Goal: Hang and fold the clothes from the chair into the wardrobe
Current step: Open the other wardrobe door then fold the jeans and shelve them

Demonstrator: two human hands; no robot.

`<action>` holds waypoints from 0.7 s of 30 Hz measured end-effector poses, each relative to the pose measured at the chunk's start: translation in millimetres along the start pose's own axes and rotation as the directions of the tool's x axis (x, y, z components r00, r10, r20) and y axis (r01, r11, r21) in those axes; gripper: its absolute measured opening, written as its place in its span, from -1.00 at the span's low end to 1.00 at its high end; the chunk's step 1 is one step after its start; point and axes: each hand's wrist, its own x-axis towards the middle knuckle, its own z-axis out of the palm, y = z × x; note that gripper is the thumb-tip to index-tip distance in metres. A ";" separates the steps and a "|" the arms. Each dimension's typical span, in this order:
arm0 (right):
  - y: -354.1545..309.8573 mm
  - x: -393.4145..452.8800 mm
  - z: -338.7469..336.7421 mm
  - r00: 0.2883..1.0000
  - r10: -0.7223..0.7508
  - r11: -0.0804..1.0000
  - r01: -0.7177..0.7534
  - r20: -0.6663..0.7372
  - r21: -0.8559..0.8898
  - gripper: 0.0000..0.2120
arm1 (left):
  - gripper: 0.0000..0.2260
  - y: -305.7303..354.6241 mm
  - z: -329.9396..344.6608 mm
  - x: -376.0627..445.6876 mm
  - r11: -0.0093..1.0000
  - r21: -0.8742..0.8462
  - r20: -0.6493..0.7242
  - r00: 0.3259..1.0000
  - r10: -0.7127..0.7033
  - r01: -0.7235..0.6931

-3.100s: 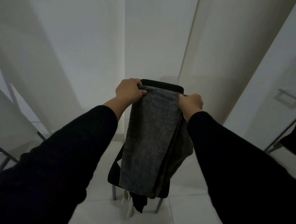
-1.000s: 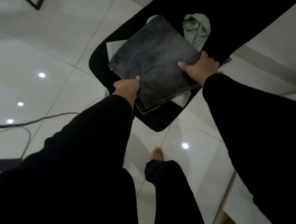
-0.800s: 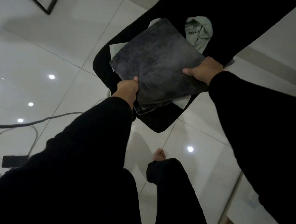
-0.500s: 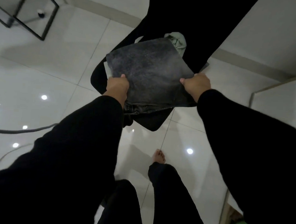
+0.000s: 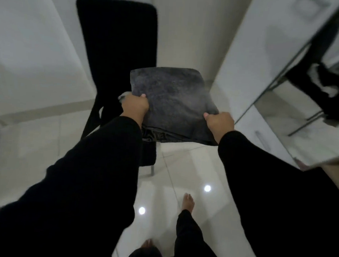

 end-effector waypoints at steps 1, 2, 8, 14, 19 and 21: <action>9.7 -9.6 -19.5 0.998 0.036 0.999 -0.035 -0.041 0.033 -0.52 | -0.52 11.7 8.9 -15.7 0.998 0.013 0.043 0.998 0.054 -0.055; 20.2 -18.4 -38.6 0.993 0.077 0.995 -0.071 -0.085 0.067 -0.52 | -0.52 21.9 19.7 -30.5 0.995 0.015 0.092 0.991 0.093 -0.095; 107.0 -64.4 -153.3 0.882 0.341 0.922 -0.245 -0.325 0.300 -0.52 | -0.58 75.7 111.9 -141.4 0.951 -0.026 0.532 0.802 0.273 -0.307; 205.9 -104.3 -250.9 0.708 0.560 0.801 -0.331 -0.430 0.499 -0.50 | -0.43 94.4 197.3 -263.0 0.911 0.195 0.901 0.433 -0.019 -0.364; 277.9 -132.1 -304.0 0.607 0.652 0.731 -0.343 -0.455 0.590 -0.50 | -0.28 86.3 274.4 -343.9 0.913 0.064 0.954 0.294 0.063 -0.403; 298.6 -139.2 -319.3 0.570 0.674 0.716 -0.349 -0.470 0.605 -0.48 | -0.26 79.8 299.9 -369.8 0.896 -0.006 0.954 0.267 0.138 -0.444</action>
